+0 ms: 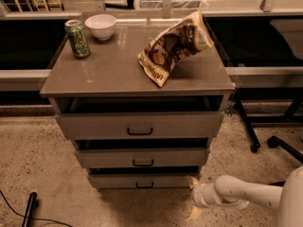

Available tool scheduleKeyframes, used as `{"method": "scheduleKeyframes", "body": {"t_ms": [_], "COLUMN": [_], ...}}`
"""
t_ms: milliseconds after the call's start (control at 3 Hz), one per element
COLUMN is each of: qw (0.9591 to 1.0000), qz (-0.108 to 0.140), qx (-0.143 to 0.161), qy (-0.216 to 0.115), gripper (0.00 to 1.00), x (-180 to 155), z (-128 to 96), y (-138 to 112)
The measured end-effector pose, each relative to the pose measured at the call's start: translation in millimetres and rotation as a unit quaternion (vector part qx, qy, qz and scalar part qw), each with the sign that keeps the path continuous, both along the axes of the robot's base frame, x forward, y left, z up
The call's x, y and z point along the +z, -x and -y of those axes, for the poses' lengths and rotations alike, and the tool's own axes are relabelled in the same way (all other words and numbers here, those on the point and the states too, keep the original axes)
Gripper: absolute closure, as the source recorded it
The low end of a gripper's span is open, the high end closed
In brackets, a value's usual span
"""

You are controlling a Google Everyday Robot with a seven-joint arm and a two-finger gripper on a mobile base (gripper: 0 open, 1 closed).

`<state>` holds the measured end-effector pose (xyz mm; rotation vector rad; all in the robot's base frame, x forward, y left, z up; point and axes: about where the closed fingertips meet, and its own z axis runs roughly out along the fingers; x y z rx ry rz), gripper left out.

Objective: Open bottom drawer

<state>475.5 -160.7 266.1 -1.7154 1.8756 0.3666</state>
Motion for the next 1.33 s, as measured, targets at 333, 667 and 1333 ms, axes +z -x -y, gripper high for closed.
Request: {"method": "scheduleKeyframes", "body": {"t_ms": [333,667,1333], "qw": [0.9988,0.9976,0.9948], "qz": [0.008,-0.002,0.006], "qx": [0.039,0.064,0.096], "qy": [0.029,0.028,0.034], "gripper": [0.00,0.00,0.00], "x": [-5,-27,-73], "z": [-8,-12,-18], "y": [-15,-31,-48]}}
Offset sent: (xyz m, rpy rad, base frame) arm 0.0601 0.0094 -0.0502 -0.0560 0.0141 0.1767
